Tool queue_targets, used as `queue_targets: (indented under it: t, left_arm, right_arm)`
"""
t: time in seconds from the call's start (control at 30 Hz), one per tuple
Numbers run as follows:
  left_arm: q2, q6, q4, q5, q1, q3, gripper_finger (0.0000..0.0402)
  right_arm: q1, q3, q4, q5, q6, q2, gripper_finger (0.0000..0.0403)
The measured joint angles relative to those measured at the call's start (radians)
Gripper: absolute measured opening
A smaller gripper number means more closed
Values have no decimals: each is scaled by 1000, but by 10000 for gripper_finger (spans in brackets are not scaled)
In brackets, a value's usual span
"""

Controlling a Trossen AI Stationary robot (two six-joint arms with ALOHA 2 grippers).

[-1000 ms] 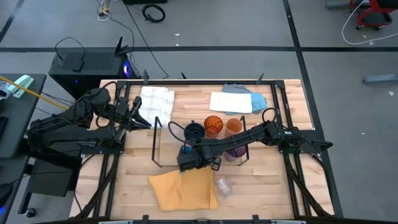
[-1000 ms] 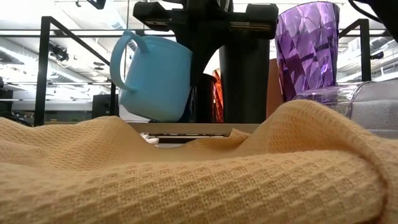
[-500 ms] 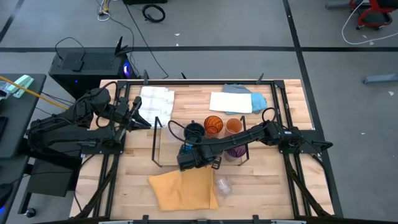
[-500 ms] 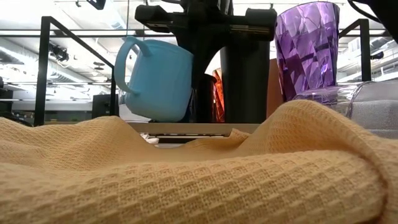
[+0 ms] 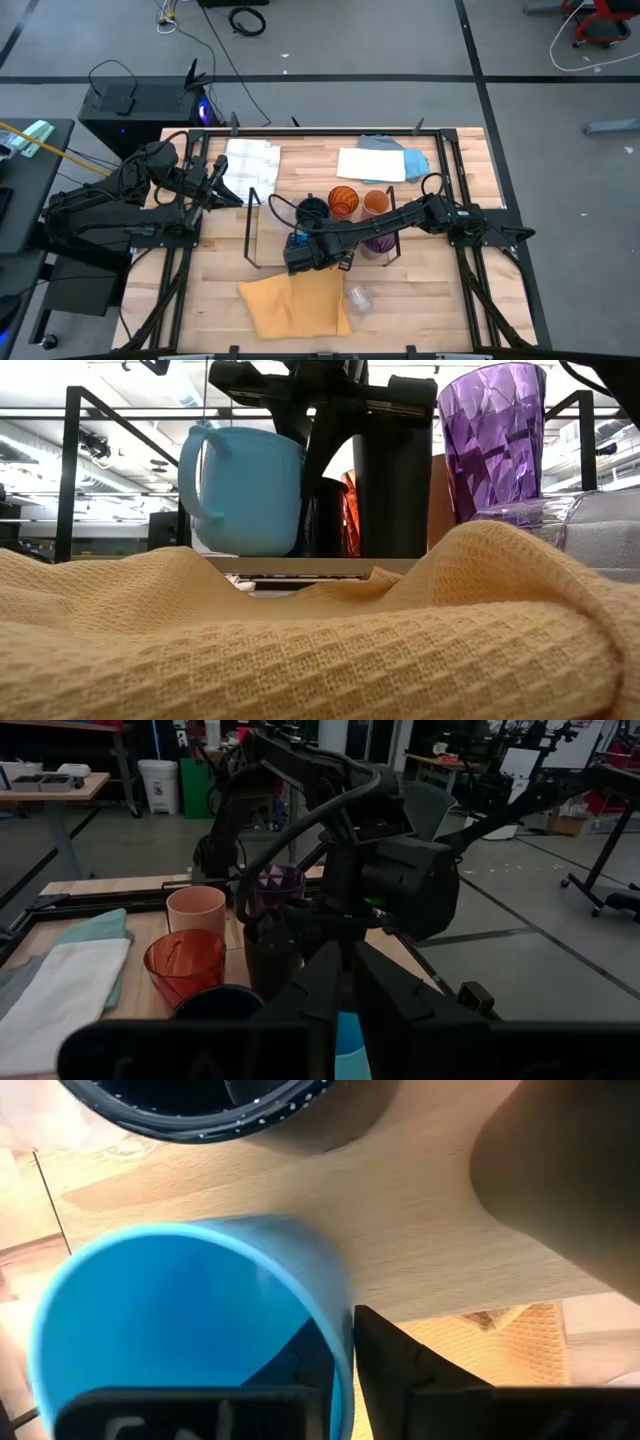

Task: Stack small to large cups/mugs on shelf
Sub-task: Put the blue cup on the shelf aligned with the dark blue cup

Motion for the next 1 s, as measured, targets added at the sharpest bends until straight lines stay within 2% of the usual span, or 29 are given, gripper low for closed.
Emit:
queue_targets:
  t: [0.27,0.73,1.0]
  left_arm:
    - [0,0,-12,0,0,0,38]
    - [-2,-3,-23,0,0,0,40]
    - [-2,-2,-22,0,0,0,31]
  right_arm:
    - [0,0,8,10,1,0,63]
    - [-6,0,21,42,4,0,66]
    - [-6,0,44,40,-23,-1,94]
